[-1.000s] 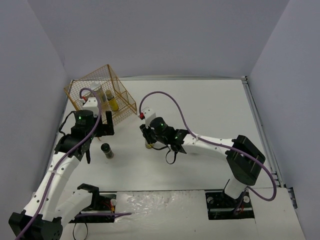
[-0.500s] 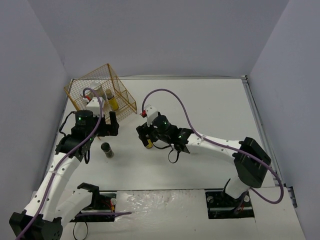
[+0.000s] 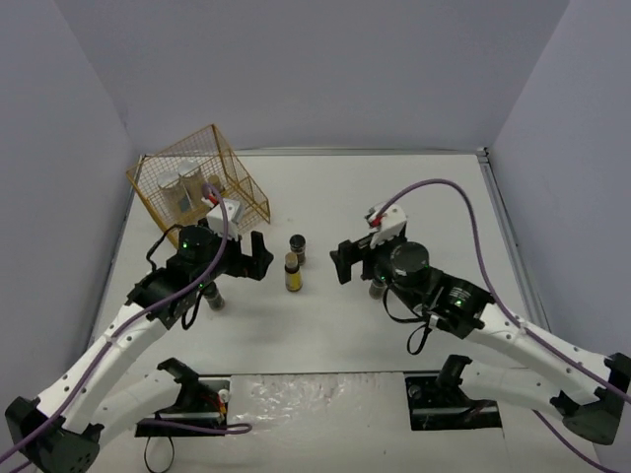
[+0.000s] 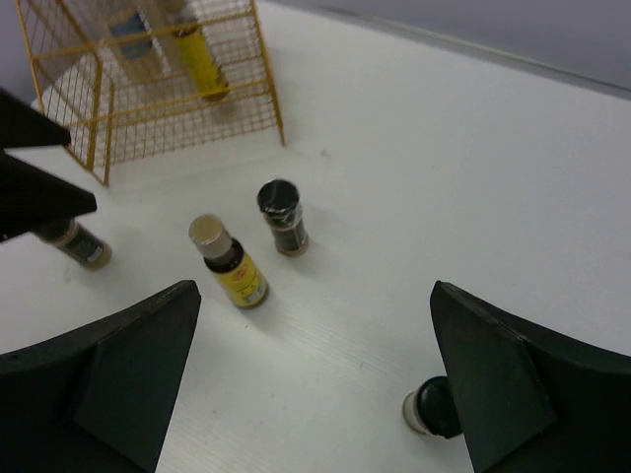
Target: Organize the condiment bottles
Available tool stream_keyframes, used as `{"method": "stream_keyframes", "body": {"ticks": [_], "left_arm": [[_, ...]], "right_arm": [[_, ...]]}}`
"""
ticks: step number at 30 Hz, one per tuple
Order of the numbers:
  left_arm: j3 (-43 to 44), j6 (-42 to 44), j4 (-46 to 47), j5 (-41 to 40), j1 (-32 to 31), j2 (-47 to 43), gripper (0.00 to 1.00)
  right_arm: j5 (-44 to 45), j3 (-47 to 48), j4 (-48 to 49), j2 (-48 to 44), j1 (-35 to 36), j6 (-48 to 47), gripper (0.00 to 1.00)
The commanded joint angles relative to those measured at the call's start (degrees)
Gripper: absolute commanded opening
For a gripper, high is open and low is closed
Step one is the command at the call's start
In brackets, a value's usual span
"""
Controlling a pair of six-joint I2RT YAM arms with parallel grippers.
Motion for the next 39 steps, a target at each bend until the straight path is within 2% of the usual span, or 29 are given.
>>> {"method": "stream_keyframes", "body": {"ticks": [1,6,10,16,27,33,39], "left_arm": [[-0.69,-3.84,10.67,-7.69,-7.11,3.46,0.97],[-1.47,-2.28,16.04,-14.61,-13.94,8.63,0.95],[-1.55,-2.38,19.9,-16.83,-16.38,13.5,0.9],[-1.08,-4.47,19.48,-20.47,-16.7,17.83,0.82],[-2.97,-5.64,24.82,-21.09,-17.22,24.12,0.65],[-3.04,-5.37,26.32,-21.44,-17.78,23.96,0.57],[-4.1,-5.44,26.68,-21.45,-17.97,21.82,0.53]], "right_arm": [[16.61,0.41,-4.85,-9.41,-0.09,2.32,1.0],[21.27,-2.04,-6.78,-18.8,-0.02,3.37,1.0],[22.37,-3.34,-8.43,-22.18,-0.09,4.14,1.0],[22.4,-4.2,-10.34,-23.83,-0.09,5.01,1.0],[21.25,-5.85,-10.95,-24.63,-0.09,5.38,1.0],[21.05,-6.14,-10.96,-24.28,-0.09,5.01,1.0],[20.53,-6.31,-11.05,-23.49,-0.09,4.84,1.0]]}}
